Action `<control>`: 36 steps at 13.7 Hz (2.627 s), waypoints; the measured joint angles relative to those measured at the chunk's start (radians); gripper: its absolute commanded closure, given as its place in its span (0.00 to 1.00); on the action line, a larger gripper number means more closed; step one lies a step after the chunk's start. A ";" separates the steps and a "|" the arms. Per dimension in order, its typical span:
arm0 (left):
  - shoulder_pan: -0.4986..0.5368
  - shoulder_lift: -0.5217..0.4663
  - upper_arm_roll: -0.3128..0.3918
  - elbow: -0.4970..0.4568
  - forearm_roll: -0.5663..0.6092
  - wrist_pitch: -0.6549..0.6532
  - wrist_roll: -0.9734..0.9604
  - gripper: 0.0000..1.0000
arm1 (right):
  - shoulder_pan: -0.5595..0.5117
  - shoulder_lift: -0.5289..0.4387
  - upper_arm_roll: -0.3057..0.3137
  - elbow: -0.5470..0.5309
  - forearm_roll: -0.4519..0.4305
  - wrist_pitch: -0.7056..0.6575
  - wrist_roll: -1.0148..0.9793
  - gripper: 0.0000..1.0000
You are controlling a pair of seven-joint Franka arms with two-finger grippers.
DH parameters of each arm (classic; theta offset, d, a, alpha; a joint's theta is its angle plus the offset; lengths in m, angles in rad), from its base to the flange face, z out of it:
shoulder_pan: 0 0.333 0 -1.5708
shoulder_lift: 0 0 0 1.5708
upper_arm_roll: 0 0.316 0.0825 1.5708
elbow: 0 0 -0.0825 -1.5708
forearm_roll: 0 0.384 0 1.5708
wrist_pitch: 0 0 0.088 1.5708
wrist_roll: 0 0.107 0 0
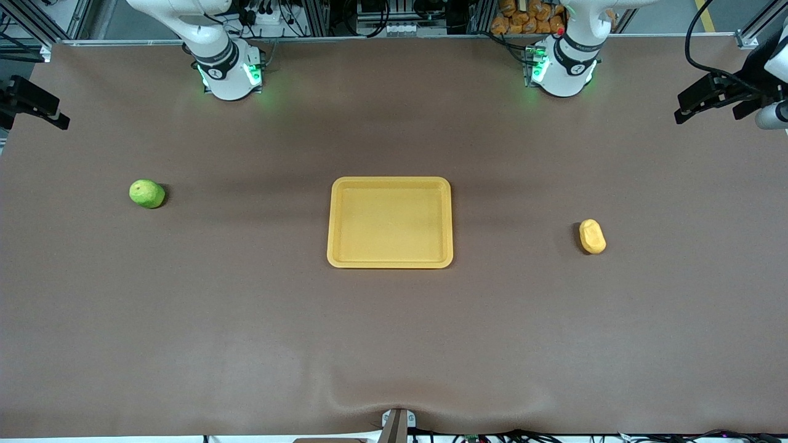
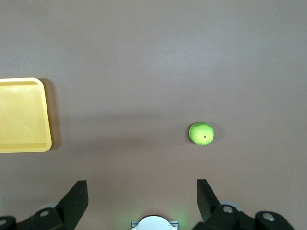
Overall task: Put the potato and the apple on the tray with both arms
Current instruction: 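Move the left gripper toward the yellow potato while the right gripper starts moving, then grasp the yellow potato with the left gripper while the right gripper grasps the apple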
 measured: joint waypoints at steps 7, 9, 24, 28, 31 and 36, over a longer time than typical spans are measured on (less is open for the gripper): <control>0.000 0.004 0.001 0.000 0.000 0.000 0.000 0.00 | -0.003 0.000 0.000 0.000 -0.003 0.000 0.000 0.00; 0.001 0.011 0.009 0.000 0.000 0.000 0.000 0.00 | -0.006 0.001 0.000 0.000 -0.004 0.000 0.000 0.00; 0.056 0.100 -0.002 -0.365 0.000 0.436 -0.002 0.00 | -0.041 0.125 -0.002 0.020 -0.017 0.000 -0.001 0.00; 0.055 0.120 -0.013 -0.526 0.000 0.652 -0.003 0.00 | -0.046 0.162 -0.002 0.020 -0.035 0.000 -0.001 0.00; 0.055 0.167 -0.014 -0.604 0.000 0.788 -0.003 0.00 | -0.068 0.213 -0.003 0.020 -0.037 0.000 -0.007 0.00; 0.058 0.286 -0.014 -0.638 0.000 0.948 -0.003 0.00 | -0.110 0.278 -0.004 0.016 -0.038 0.003 -0.031 0.00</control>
